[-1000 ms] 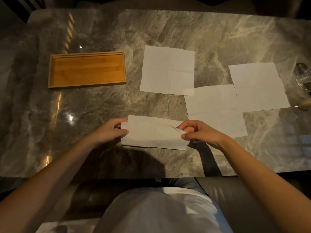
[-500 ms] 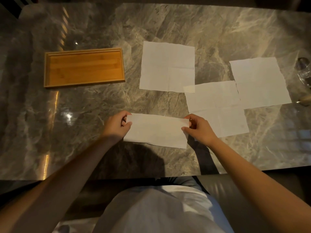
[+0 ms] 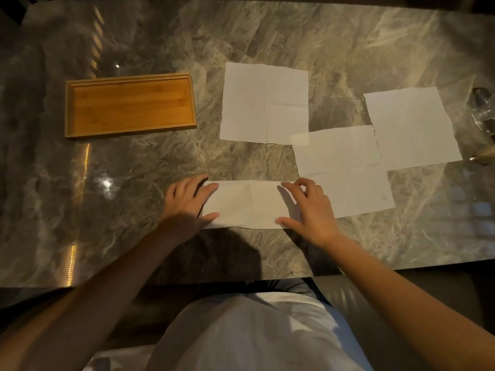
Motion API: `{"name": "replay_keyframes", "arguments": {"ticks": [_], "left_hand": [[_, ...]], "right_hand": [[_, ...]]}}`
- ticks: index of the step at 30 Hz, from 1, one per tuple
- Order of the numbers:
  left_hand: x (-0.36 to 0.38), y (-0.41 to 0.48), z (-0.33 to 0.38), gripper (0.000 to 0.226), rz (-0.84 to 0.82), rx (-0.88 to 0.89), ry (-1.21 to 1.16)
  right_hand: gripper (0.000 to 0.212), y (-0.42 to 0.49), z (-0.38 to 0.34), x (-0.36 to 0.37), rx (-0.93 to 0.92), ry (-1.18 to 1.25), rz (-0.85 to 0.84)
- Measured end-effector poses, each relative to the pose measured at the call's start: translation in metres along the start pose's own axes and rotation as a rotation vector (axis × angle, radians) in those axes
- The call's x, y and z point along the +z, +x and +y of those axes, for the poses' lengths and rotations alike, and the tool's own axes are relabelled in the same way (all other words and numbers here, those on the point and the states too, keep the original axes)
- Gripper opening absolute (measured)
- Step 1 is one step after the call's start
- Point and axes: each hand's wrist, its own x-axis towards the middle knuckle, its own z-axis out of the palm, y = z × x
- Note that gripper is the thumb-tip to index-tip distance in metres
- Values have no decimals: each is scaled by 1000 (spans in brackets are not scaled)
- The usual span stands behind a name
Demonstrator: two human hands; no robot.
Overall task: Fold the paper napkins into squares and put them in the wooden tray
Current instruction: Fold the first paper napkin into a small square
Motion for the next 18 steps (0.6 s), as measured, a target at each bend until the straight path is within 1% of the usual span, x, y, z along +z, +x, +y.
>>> {"name": "replay_keyframes", "arguments": {"ticks": [3,5,8,14,16,18], "left_hand": [[0,0,2,60,-11,31,38],[2,0,4,65,-31,104,96],[8,1,-3,72,-78,156,169],[8,11,-21,76,-153,228,238],[5,15,-22,74,-143,241,253],[1,15,-19,68,-79,202,204]], "right_hand": [[80,1,-1,3,-4,-93,-86],[82,1,-1,3,6,-131,-122],[83,3,1,2,0,-159,-157],[85,7,9,-4,-29,-188,-198],[86,7,10,-3,-27,-187,-198],[86,8,9,-3,-22,-186,-195]]}}
